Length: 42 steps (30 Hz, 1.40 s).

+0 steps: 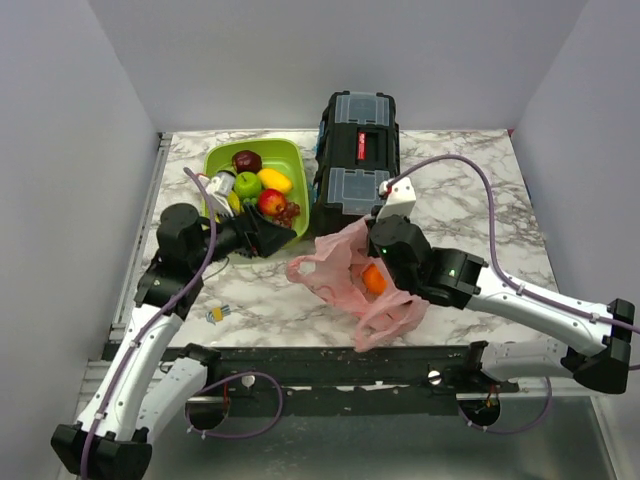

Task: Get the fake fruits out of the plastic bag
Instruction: Adjust the plastic bag at the center of the board.

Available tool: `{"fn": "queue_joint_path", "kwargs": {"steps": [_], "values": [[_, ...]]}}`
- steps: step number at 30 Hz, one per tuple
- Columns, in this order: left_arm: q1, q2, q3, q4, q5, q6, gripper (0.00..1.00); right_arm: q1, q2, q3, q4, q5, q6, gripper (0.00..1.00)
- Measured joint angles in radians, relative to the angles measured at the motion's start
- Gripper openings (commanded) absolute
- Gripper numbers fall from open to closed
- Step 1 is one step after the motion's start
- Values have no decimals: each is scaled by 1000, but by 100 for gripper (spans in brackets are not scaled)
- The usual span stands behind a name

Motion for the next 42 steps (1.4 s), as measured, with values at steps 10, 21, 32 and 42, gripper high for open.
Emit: {"fn": "queue_joint_path", "kwargs": {"steps": [10, 21, 32, 42], "values": [[-321, -126, -261, 243, 111, 7, 79, -4, -130, -205, -124, -61, 163, 32], [-743, -27, -170, 308, 7, 188, 79, -4, -153, -126, -451, -78, 361, 86], [-978, 196, -72, 298, -225, 380, 79, -4, -353, -96, -735, -122, 581, 90], [-1061, 301, -44, 305, -398, 477, 81, -6, -375, -274, -790, -192, 767, 90]]}}
